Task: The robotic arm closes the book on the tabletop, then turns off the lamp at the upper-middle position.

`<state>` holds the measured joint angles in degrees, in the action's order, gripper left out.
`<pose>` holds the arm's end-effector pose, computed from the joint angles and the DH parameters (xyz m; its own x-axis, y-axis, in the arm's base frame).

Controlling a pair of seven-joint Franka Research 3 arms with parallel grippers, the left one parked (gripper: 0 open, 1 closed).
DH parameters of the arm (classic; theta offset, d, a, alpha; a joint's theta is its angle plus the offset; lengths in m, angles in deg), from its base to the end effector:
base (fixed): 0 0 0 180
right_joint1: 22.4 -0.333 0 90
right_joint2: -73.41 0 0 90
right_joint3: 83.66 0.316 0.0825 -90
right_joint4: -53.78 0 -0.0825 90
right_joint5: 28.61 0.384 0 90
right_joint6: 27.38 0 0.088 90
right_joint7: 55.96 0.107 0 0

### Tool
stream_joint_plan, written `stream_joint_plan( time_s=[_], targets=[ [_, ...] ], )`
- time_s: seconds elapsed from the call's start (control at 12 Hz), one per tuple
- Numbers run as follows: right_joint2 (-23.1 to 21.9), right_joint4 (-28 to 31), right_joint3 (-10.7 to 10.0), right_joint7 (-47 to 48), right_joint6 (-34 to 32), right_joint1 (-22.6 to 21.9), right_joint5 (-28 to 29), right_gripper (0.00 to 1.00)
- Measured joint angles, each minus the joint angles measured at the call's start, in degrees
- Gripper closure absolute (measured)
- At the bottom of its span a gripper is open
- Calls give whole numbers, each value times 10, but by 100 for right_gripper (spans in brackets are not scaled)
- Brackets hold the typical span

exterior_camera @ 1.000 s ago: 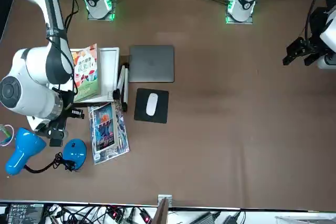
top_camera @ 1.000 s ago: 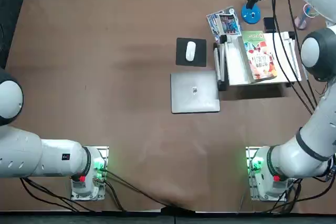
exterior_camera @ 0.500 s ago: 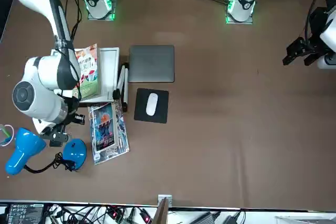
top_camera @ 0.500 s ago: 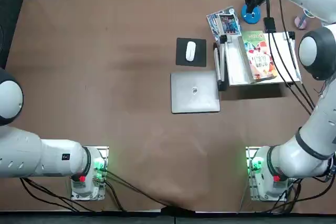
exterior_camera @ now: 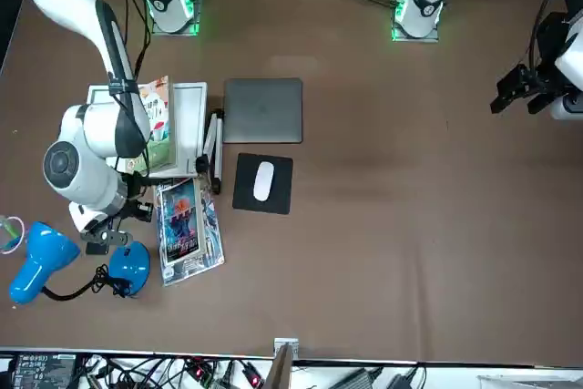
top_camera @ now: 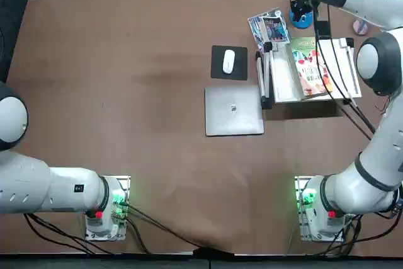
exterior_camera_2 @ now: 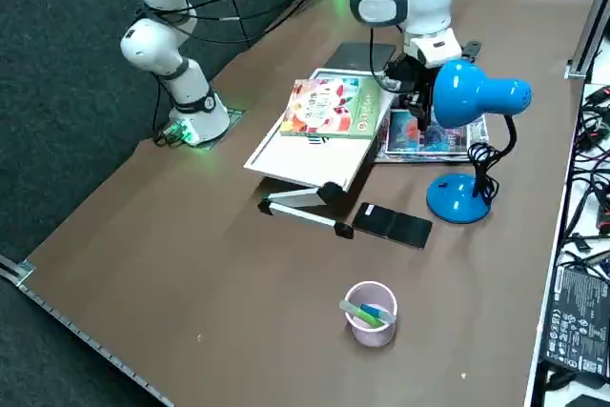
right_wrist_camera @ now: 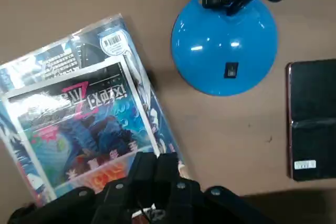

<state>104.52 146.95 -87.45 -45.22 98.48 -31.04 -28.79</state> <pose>0.6856 0.0638 0.3090 0.9953 -0.0903 0.0348 -0.0914 -0.9953 0.0308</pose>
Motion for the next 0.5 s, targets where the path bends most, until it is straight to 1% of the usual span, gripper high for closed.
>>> stream_joint_plan(
  time_s=[0.08,0.17,0.5],
  targets=[
    [0,9,0,0,17,-1,-7,99],
    [0,23,0,0,40,-1,-30,99],
    [2,47,-1,1,74,1,-85,99]
  ],
)
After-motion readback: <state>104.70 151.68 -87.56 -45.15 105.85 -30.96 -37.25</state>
